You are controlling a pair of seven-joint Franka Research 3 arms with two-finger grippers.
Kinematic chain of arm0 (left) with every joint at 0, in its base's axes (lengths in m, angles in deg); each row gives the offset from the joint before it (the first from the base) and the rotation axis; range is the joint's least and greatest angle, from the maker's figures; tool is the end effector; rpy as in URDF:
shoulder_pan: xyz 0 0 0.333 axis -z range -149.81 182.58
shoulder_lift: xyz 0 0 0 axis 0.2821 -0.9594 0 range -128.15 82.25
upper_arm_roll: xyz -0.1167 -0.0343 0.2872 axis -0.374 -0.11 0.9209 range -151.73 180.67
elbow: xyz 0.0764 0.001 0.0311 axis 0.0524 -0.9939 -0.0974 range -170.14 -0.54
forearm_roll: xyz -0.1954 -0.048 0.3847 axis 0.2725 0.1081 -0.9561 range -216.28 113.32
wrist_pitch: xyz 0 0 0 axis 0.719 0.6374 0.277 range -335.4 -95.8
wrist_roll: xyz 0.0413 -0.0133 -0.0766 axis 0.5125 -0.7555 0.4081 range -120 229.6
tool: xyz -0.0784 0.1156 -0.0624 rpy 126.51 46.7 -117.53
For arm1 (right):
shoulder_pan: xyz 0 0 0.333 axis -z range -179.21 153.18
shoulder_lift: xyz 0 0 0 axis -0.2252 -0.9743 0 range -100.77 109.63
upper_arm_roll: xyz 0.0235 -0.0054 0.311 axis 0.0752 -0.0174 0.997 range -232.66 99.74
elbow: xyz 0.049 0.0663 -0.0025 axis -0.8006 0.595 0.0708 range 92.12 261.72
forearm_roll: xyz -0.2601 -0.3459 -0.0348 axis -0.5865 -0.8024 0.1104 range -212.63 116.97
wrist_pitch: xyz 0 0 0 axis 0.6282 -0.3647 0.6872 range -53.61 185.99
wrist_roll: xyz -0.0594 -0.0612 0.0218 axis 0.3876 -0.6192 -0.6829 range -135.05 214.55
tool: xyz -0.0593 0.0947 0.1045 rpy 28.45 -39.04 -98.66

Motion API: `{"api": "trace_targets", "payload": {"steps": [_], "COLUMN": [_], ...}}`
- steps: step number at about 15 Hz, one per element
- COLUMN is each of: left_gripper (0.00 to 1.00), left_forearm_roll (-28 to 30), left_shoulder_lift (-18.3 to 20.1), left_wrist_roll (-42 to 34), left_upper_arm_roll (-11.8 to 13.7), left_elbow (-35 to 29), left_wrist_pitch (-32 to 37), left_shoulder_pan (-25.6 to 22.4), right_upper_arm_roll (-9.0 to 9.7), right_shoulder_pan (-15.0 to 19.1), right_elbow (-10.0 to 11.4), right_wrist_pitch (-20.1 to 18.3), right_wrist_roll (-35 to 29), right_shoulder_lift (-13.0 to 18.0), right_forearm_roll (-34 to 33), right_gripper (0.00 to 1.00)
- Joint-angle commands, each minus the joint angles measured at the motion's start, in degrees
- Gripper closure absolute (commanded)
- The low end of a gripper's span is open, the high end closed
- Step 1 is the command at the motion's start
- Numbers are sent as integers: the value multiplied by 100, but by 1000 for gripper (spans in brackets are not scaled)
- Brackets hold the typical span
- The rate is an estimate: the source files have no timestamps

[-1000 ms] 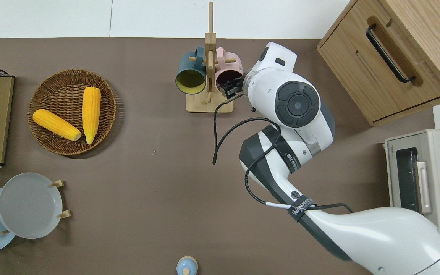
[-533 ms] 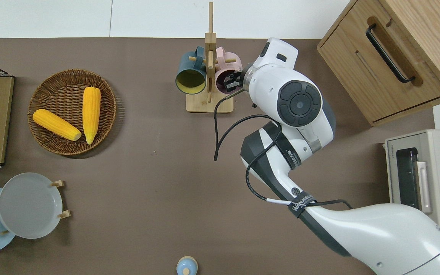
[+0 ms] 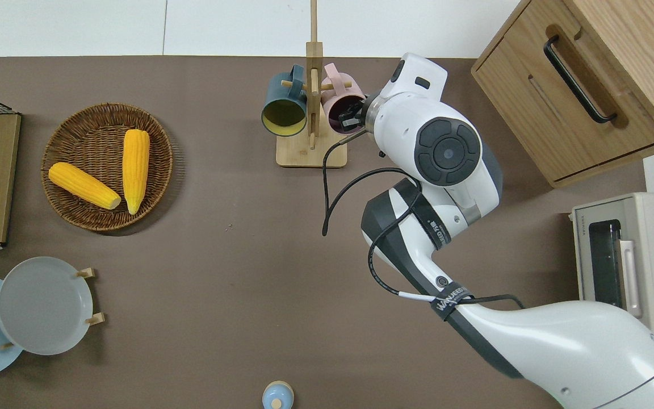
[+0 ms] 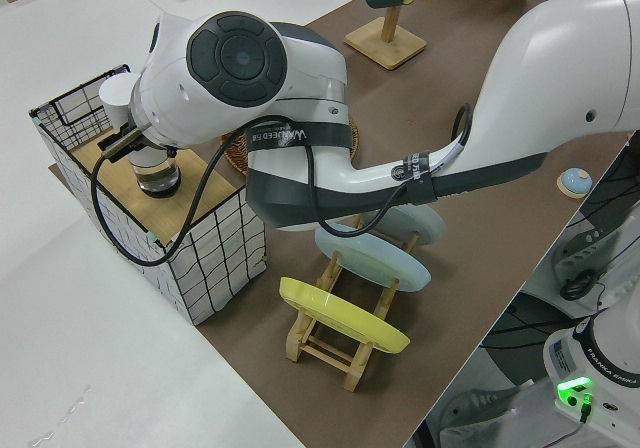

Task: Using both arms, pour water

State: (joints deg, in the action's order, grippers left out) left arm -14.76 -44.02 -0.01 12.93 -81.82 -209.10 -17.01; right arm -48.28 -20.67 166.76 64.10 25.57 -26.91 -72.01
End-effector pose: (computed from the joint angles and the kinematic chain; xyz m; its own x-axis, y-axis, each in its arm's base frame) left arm 0.6665 0.3922 0.4501 0.7441 0.0038 0.6681 -0.0369 -0.9982 0.0467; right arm 0.7520 0.3026 0.3981 0.7680 0.3364 0.5450 0.3403 -0.9352 0.0977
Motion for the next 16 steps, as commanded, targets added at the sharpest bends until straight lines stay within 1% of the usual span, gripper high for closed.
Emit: {"api": "trace_targets", "payload": {"steps": [1, 3, 5, 6, 7, 8, 9, 12, 14, 16], "left_gripper": [1000, 1000, 1000, 1000, 1000, 1000, 1000, 1000, 1000, 1000], "left_forearm_roll": [125, 20, -51, -338, -646, -1058, -1218, -1264, -1308, -1587], "left_shoulder_lift": [-107, -116, -107, -90, -55, -28, -11, 60, 200, 454], "left_wrist_roll": [-21, 14, 267, 521, 750, 1144, 1365, 1779, 2008, 2341], "left_upper_arm_roll": [-31, -13, -13, 4, -4, -13, -22, -66, -101, -92], "left_elbow": [88, 245, 325, 429, 448, 457, 553, 816, 905, 905], "left_wrist_pitch": [-160, -143, -116, -64, -46, 6, 76, 410, 638, 771], "left_shoulder_pan": [8, 17, 17, 26, 26, 26, 26, 35, 43, 201], "right_upper_arm_roll": [98, 98, 98, 98, 98, 98, 98, 98, 98, 98], "right_shoulder_pan": [97, 115, 194, 220, 273, 308, 335, 449, 572, 625], "right_elbow": [-83, -83, -74, -57, -48, -39, -39, -39, -48, -57], "right_wrist_pitch": [-183, -350, -613, -806, -939, -1123, -1238, -1607, -1888, -2274], "right_wrist_roll": [-5, 143, 258, 415, 443, 469, 513, 662, 776, 873], "right_shoulder_lift": [119, 215, 312, 399, 453, 514, 567, 699, 804, 857], "right_forearm_roll": [-114, -105, -105, -105, -96, -96, -96, -70, -43, -17], "right_gripper": [1000, 1000, 1000, 1000, 1000, 1000, 1000, 1000, 1000, 1000]}}
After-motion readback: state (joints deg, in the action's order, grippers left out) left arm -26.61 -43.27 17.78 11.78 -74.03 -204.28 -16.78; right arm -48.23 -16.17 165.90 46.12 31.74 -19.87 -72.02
